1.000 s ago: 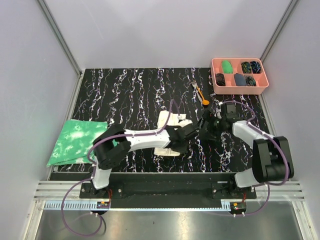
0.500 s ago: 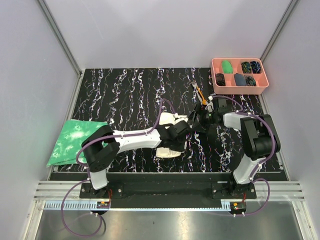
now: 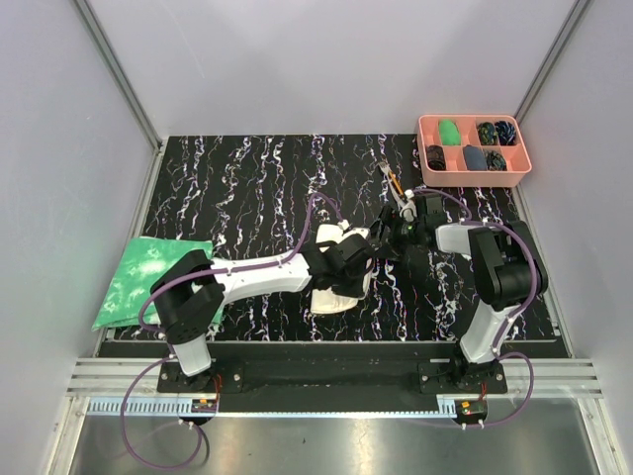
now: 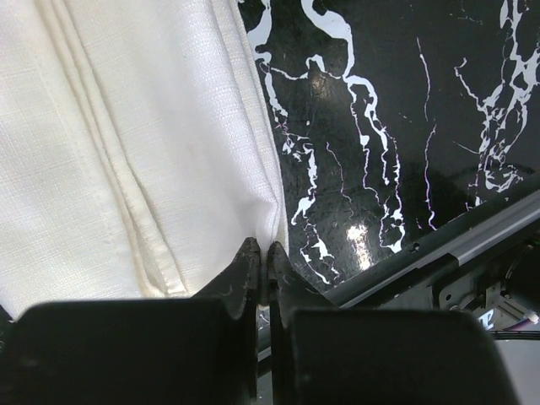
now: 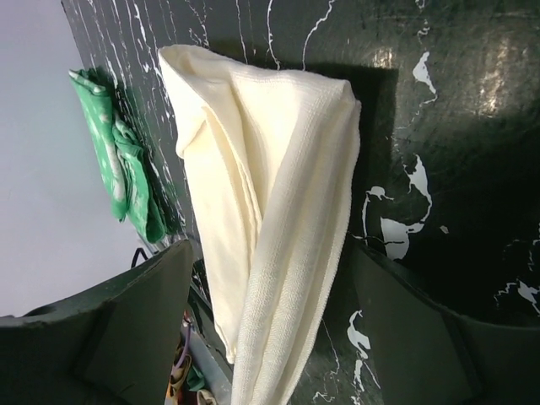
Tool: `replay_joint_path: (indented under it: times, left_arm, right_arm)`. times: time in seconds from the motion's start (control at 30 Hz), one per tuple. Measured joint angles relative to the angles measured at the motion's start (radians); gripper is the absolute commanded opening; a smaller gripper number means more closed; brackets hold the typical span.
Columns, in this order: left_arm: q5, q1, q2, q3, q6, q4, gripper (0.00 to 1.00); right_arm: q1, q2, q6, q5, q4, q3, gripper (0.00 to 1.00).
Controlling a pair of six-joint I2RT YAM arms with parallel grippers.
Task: Fold the napkin into a case and place the utensils inside
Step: Pass from the left arm to the right
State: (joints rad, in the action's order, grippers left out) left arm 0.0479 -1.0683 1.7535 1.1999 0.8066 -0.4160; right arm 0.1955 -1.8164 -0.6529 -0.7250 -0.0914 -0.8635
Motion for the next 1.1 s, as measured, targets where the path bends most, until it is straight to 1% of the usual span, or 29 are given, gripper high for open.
replay_joint_path:
  times: [0.17,0.2,0.27,0.37,0.4,0.43,0.47,0.6,0.63,0.7,0.73,0.8,0.9,1.0,1.03,1.1]
  left_arm:
    - [-0.008,0.000,0.000,0.000,0.004,0.001,0.00]
    - [-0.011,0.000,0.000,0.000,0.005,0.001,0.00]
    - [-0.015,0.000,0.000,0.000,0.005,0.001,0.00]
    - [-0.018,0.000,0.000,-0.007,0.006,0.008,0.00]
    - [-0.019,0.000,0.000,-0.011,0.006,0.013,0.00]
    - [-0.023,0.000,0.000,-0.017,0.006,0.018,0.00]
    - [-0.028,0.000,0.000,-0.022,0.006,0.020,0.00]
    - [-0.053,0.000,0.000,-0.040,0.011,0.039,0.00]
    - [-0.062,0.000,0.000,-0.045,0.014,0.053,0.00]
    - [-0.076,0.001,0.000,-0.052,0.015,0.074,0.06]
    - [-0.082,0.002,0.000,-0.056,0.015,0.085,0.08]
    - [-0.093,0.003,0.000,-0.064,0.015,0.111,0.13]
    - [-0.110,0.006,0.000,-0.076,0.014,0.140,0.11]
    - [-0.124,0.008,0.000,-0.084,0.014,0.156,0.14]
    - [-0.131,0.009,0.000,-0.085,0.014,0.161,0.10]
    - [-0.145,0.011,0.000,-0.087,0.016,0.174,0.06]
  right_arm:
    - [0.000,-0.027,-0.002,-0.020,-0.030,-0.013,0.81]
    - [0.000,-0.033,-0.004,-0.023,-0.039,-0.016,0.76]
    - [0.000,-0.047,-0.003,-0.024,-0.050,-0.026,0.73]
    - [0.000,-0.071,-0.004,-0.012,-0.054,-0.048,0.61]
    - [0.001,-0.077,-0.002,-0.010,-0.054,-0.054,0.56]
    - [0.001,-0.085,-0.001,0.000,-0.054,-0.062,0.43]
    - [0.001,-0.093,0.002,0.005,-0.053,-0.069,0.36]
    - [0.001,-0.125,0.009,0.020,-0.043,-0.095,0.13]
    - [0.001,-0.131,0.006,0.024,-0.041,-0.100,0.06]
    - [0.001,-0.134,0.011,0.026,-0.031,-0.105,0.03]
    - [0.001,-0.134,0.012,0.024,-0.027,-0.108,0.00]
    - [0.001,-0.134,0.011,0.023,-0.024,-0.114,0.00]
    - [0.001,-0.134,0.012,0.024,-0.019,-0.115,0.00]
    - [0.001,-0.134,0.012,0.024,-0.015,-0.115,0.00]
    - [0.001,-0.134,0.012,0.024,-0.015,-0.115,0.00]
    - [0.001,-0.134,0.012,0.024,-0.007,-0.120,0.00]
